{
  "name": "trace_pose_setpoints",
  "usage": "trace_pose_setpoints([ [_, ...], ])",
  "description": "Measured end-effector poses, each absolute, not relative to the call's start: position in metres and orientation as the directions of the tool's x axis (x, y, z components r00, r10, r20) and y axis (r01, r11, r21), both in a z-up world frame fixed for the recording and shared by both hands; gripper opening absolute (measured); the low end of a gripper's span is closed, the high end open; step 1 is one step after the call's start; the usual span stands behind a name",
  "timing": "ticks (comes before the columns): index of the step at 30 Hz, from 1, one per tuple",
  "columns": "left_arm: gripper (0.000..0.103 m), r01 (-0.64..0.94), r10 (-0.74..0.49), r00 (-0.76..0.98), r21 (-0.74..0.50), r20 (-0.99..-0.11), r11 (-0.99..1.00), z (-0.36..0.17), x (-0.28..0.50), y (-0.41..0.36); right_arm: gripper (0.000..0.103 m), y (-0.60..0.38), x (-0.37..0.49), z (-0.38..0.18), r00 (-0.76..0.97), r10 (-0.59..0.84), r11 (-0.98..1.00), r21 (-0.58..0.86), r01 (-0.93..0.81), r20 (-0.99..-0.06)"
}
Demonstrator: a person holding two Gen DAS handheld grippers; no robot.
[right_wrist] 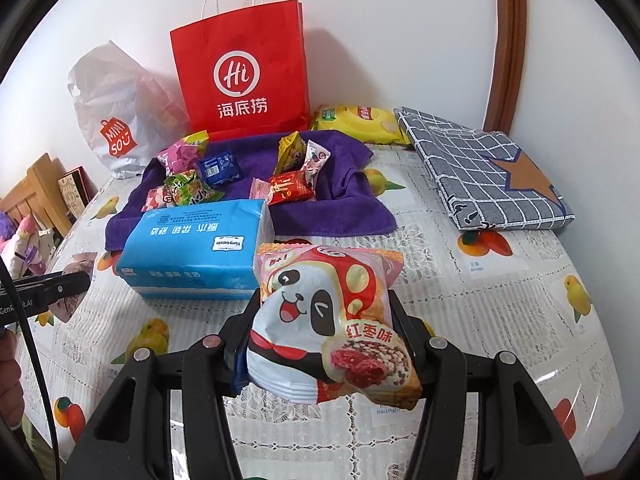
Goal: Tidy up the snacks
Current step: 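Lift both held packets and carry them over the purple towel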
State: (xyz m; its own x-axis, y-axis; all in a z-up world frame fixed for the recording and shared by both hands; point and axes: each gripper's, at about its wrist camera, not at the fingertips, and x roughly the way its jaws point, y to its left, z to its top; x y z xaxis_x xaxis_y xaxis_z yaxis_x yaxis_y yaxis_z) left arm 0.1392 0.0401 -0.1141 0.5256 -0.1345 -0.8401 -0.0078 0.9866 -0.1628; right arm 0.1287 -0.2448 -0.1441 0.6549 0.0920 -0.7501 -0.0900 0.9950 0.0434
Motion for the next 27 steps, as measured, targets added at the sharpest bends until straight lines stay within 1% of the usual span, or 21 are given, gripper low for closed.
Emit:
trace_pose_setpoints([
  [4,0.033,-0.006,-0.132,0.517,-0.158,-0.846,0.987,-0.111,0.139,0.040,0.055,-0.245,0.128,-0.141,0.656,0.085,0.995,0.032,-0.092,-0.750],
  [11,0.033,0.004,-0.161,0.499,-0.184,-0.851,0.983,-0.108,0.139,0.044,0.055,-0.244,0.123,-0.121,0.695,0.067,0.994,-0.015,-0.112,-0.716],
  [16,0.033,0.001,-0.171,0.502,-0.198,-0.848,0.980,-0.109,0.141,0.044,0.055,-0.249,0.125,-0.117,0.696,0.079,0.994,0.008,-0.105,-0.713],
  [27,0.033,0.008,-0.179,0.528,-0.206,-0.830,0.979,-0.097,0.147,0.044,0.055,-0.237,0.130,-0.106,0.704,0.087,0.992,-0.007,-0.130,-0.705],
])
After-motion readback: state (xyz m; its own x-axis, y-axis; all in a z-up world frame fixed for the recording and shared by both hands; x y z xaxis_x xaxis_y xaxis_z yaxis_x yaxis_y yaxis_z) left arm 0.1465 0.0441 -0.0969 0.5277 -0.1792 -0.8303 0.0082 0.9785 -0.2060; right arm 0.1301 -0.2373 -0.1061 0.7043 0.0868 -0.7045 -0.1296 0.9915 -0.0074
